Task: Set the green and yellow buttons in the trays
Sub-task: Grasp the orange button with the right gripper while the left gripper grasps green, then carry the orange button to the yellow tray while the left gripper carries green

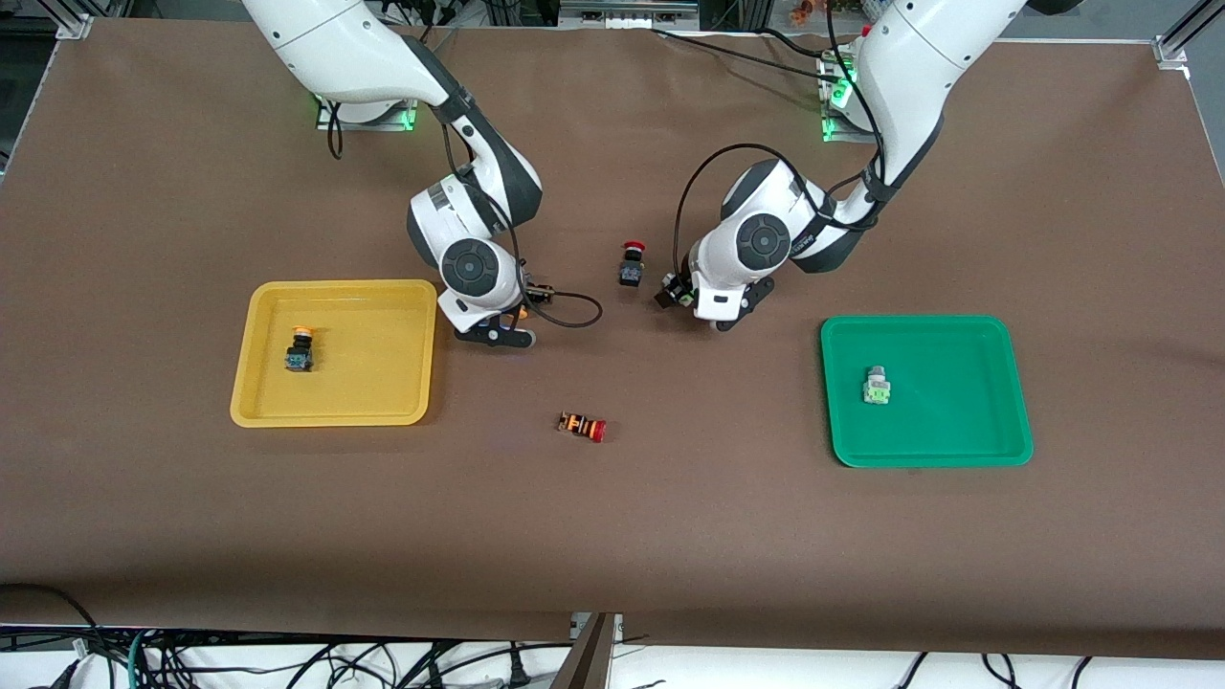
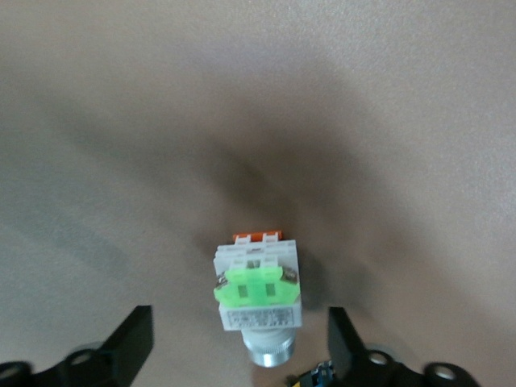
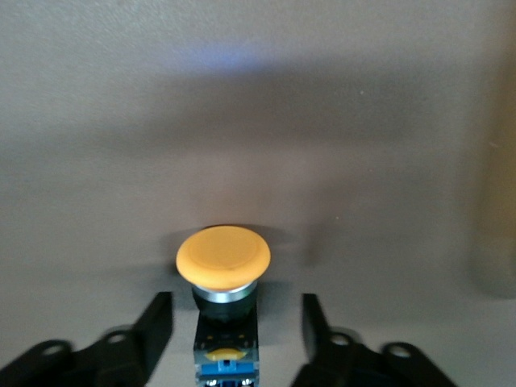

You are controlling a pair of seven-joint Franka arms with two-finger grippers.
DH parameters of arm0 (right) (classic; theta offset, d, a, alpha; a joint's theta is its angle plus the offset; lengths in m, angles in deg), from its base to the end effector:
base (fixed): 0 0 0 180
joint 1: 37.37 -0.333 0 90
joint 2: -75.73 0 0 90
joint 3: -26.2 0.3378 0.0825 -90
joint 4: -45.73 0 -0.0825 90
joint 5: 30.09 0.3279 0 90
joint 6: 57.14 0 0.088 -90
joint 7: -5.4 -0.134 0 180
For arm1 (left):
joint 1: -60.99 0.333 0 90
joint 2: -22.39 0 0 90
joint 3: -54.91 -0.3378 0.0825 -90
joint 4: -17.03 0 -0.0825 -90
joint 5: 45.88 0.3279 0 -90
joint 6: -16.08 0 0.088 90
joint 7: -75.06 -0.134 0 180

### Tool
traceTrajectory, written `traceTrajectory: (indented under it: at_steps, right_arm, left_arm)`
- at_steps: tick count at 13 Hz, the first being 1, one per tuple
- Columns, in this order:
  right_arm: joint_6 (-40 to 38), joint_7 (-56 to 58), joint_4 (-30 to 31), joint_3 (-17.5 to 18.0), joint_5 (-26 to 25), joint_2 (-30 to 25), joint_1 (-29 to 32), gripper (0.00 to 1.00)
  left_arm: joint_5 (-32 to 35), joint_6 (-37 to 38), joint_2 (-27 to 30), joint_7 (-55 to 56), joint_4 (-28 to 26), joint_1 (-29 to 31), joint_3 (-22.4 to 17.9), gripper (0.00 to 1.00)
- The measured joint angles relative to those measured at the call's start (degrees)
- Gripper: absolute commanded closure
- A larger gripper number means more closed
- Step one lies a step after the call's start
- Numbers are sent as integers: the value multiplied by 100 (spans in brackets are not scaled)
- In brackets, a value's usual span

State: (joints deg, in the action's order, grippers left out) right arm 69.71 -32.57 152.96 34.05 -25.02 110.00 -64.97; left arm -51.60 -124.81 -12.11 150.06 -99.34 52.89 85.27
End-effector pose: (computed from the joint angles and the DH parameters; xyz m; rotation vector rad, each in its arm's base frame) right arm 0.4715 0.3364 0.2119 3.0685 -0.1842 -0.4450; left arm 0.4477 -0.3452 0.2143 2.7622 1.1408 -0.5326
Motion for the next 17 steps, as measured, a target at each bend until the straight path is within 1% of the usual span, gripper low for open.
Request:
traceTrajectory:
  at_steps: [1, 2, 5, 6, 8, 9, 10, 12, 13, 14, 15, 17]
  right_arm:
    - [0, -1, 2, 0, 0, -2, 0, 100]
    - [3, -2, 0, 0, 0, -9, 0, 100]
    - [-69, 8, -73, -42, -2, -116, 2, 100]
    - [-187, 61, -173, -135, -2, -192, 8, 100]
    - [-571, 298, -462, -489, -5, -352, 29, 100]
    - [-774, 525, -581, -731, -6, -403, 40, 100]
    - [-957, 853, -662, -1032, -6, -425, 56, 100]
    - [-1154, 1581, -687, -1647, -6, -410, 93, 100]
    - [-1177, 1886, -680, -1892, -5, -388, 130, 100]
    - [-1182, 2080, -658, -2056, -5, -361, 174, 100]
    - [-1181, 2159, -615, -2120, -5, -322, 243, 100]
    - [-1087, 2199, -458, -2130, -5, -228, 358, 100]
  left_arm:
    - [0, -46, -18, 0, 1, 7, -4, 93]
    - [0, -72, -20, 0, 3, 19, -6, 100]
    - [0, -78, -19, -5, 31, 52, -6, 100]
    - [0, -78, -19, -5, 42, 54, -6, 100]
    - [0, 15, 13, -5, 137, 65, -8, 100]
    - [0, 293, 58, -16, 269, 90, -13, 100]
    - [1, 795, 124, -81, 502, 142, -17, 100]
    - [37, 2038, 262, -498, 1173, 341, -38, 100]
    - [154, 2619, 312, -767, 1564, 502, -54, 100]
    - [295, 3107, 335, -1110, 1913, 694, -67, 100]
    - [439, 3479, 336, -1537, 2198, 887, -100, 100]
    - [848, 3845, 333, -2570, 2466, 1242, -200, 100]
